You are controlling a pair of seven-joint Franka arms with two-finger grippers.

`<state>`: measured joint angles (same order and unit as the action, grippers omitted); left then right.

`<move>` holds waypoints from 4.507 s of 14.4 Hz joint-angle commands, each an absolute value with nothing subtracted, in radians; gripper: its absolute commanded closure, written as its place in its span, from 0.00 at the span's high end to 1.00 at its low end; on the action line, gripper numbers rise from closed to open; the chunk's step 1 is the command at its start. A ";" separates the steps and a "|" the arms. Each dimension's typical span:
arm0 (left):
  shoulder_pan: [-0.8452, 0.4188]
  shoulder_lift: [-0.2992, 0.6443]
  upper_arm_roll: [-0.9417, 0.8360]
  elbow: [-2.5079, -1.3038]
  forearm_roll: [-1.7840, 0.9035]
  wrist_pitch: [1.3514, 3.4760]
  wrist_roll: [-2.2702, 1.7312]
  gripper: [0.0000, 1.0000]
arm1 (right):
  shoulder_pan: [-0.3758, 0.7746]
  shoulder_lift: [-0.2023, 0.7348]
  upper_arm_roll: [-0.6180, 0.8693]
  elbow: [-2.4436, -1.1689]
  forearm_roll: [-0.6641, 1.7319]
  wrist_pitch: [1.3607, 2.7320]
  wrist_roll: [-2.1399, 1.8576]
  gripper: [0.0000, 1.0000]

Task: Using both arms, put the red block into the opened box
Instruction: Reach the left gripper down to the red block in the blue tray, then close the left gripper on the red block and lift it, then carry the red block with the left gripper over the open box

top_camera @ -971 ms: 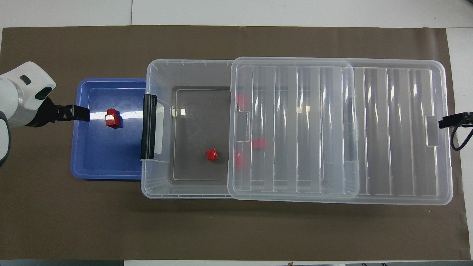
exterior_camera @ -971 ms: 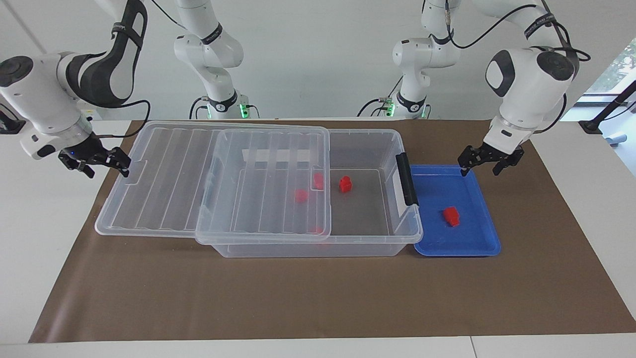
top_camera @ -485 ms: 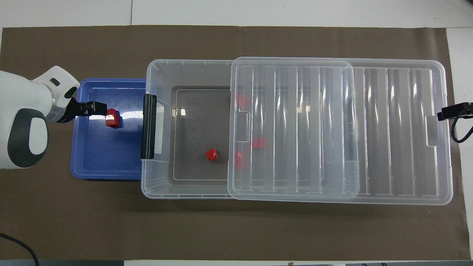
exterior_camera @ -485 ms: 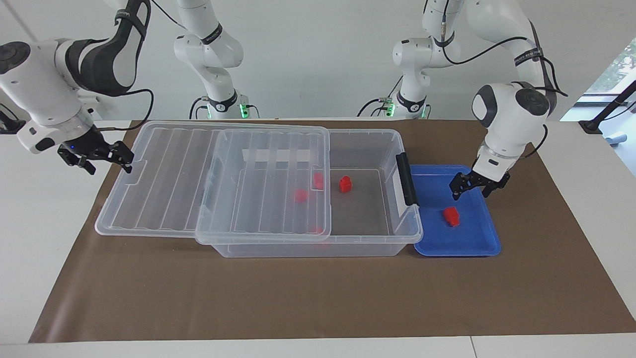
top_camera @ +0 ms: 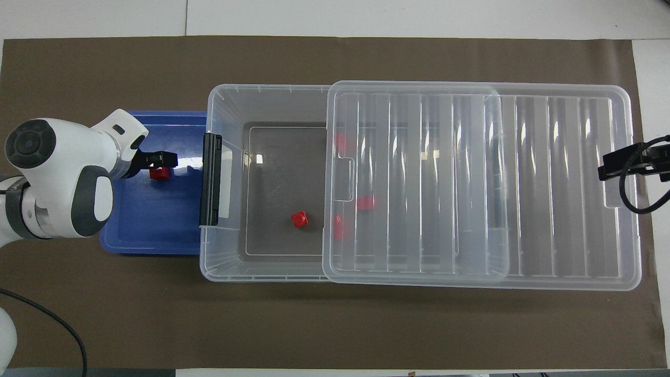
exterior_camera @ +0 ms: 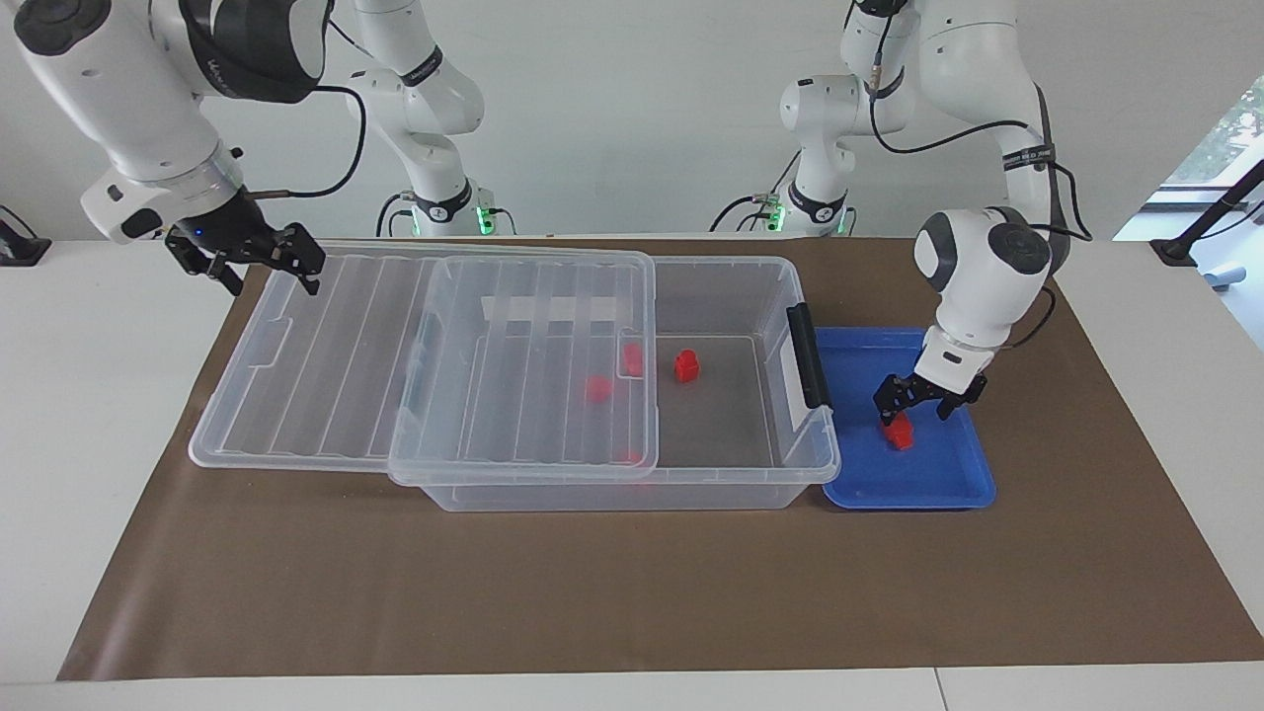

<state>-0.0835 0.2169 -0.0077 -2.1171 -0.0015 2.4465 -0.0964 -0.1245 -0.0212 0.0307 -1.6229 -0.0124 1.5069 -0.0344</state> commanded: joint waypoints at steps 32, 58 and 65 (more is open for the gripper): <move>-0.104 -0.032 -0.148 -1.913 -0.003 1.954 -0.113 0.00 | -0.124 -0.043 0.021 -1.657 -0.023 1.523 -0.066 1.00; -0.362 0.348 -0.186 -1.934 0.091 2.362 -0.402 0.00 | -0.126 -0.043 0.020 -1.658 -0.023 1.523 -0.069 1.00; -0.356 0.335 -0.186 -1.933 0.091 2.395 -0.457 1.00 | -0.126 -0.043 0.020 -1.658 -0.023 1.523 -0.069 1.00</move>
